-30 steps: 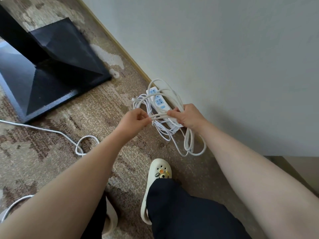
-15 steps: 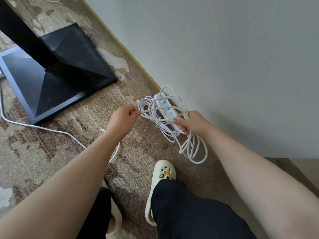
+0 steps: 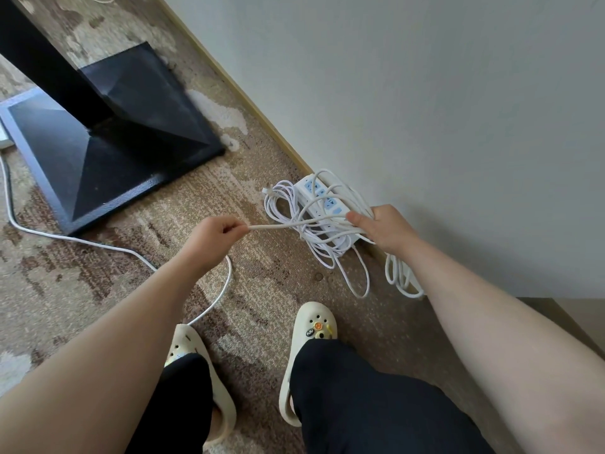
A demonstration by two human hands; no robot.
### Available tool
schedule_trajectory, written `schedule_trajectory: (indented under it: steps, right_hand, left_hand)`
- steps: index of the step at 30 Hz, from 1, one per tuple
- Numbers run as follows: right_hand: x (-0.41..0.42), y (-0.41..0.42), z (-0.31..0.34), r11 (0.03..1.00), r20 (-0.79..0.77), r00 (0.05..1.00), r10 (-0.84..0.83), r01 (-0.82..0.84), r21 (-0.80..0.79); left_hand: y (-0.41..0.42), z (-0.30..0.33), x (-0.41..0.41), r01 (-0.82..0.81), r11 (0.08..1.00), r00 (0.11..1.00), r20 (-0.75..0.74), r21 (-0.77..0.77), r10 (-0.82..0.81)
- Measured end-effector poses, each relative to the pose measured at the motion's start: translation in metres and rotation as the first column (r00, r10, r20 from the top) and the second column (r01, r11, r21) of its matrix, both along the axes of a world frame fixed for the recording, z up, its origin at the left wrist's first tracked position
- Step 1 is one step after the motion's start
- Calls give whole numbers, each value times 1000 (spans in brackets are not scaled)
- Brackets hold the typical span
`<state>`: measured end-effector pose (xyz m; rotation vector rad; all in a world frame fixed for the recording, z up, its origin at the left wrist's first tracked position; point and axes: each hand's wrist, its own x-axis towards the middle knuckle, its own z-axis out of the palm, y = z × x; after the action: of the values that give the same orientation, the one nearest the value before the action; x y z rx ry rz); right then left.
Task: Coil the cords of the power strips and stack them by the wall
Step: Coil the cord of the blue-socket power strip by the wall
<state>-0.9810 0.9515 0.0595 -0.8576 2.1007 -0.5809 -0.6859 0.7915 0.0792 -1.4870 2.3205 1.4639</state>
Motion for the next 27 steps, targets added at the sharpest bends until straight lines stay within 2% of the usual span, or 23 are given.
schedule_trajectory:
  steps: [2, 5, 10, 13, 15, 17, 18, 20, 23, 27]
  right_hand:
    - [0, 0, -1, 1000, -65, 998, 2, -2, 12]
    - [-1, -2, -2, 995, -102, 990, -100, 97, -37]
    - [8, -12, 0, 981, -188, 964, -190, 181, -64]
    - [16, -15, 0, 990, -145, 980, -135, 129, -54]
    - [21, -13, -1, 994, -106, 990, -97, 91, -60]
    - [24, -10, -3, 991, -91, 990, -103, 95, -89]
    - [25, -9, -3, 989, -89, 989, -117, 108, -101]
    - [27, -5, -4, 984, -101, 983, -153, 143, -107]
    - [21, -1, -3, 967, -153, 959, -238, 219, -131]
    - [11, 0, 3, 963, -311, 915, -257, 216, -161]
  left_hand:
    - [-7, 0, 13, -29, 1000, 1000, -9, 10, 29]
    - [-14, 2, 30, -54, 998, 997, -46, -7, 54]
    - [-7, 0, 36, -27, 999, 999, 37, -20, 28]
    - [3, 10, 1, -240, 956, 966, -61, 166, 253]
    - [8, 23, -30, -357, 854, 870, -200, 378, 452]
    - [16, 32, -53, -367, 758, 764, -290, 540, 576]
    - [22, 32, -60, -357, 740, 742, -308, 570, 595]
    - [32, 23, -61, -362, 748, 765, -282, 556, 579]
    - [35, 0, -44, -381, 806, 853, -164, 454, 496]
    - [28, -24, -6, -243, 932, 956, -98, 269, 278]
